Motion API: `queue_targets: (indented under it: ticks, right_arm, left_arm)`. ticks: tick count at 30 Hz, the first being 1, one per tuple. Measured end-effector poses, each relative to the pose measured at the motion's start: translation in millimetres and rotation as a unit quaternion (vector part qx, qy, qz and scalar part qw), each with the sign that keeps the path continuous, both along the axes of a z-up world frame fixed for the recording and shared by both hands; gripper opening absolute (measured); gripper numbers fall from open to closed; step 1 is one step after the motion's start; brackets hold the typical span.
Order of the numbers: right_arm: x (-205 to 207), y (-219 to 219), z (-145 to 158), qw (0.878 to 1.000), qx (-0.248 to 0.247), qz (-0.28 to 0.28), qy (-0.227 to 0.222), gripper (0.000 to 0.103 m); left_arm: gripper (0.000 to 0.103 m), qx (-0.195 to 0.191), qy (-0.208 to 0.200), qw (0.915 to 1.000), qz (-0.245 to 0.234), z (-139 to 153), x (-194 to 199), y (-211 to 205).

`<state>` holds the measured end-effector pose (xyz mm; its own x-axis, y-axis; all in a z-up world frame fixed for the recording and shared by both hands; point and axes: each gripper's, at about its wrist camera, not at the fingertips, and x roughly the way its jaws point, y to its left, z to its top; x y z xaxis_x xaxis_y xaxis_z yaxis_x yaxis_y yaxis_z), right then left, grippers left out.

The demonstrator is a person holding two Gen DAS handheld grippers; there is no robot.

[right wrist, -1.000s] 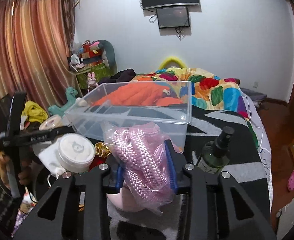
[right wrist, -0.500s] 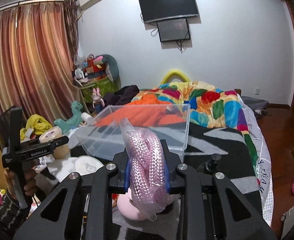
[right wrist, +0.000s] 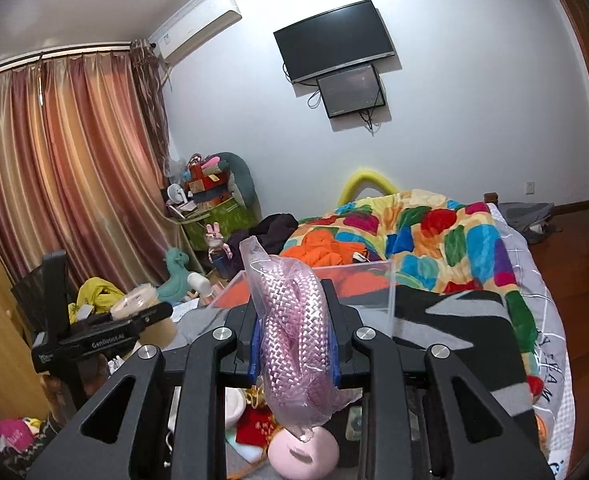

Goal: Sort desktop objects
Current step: 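Carry the cream tub with the left tool while the right tool carries the pouch to the clear box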

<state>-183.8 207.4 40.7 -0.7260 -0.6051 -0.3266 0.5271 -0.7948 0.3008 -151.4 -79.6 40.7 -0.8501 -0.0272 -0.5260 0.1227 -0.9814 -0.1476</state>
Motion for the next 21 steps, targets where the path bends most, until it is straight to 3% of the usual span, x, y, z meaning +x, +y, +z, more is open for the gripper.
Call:
queue_targets:
  ticks: [12,21]
  right_arm:
    - [-42.8,-10.6,-6.6,1.0,-0.007,-0.02,-0.008,0.022]
    - [-69.2,-20.1,-28.7,0.999,0.006,-0.013,-0.039,0.022]
  left_arm:
    - [0.069,0.011,-0.014,0.9993,-0.033,0.9,-49.6,13.5]
    - [0.069,0.028,-0.079,0.9947,-0.059,-28.7,-84.2,18.9]
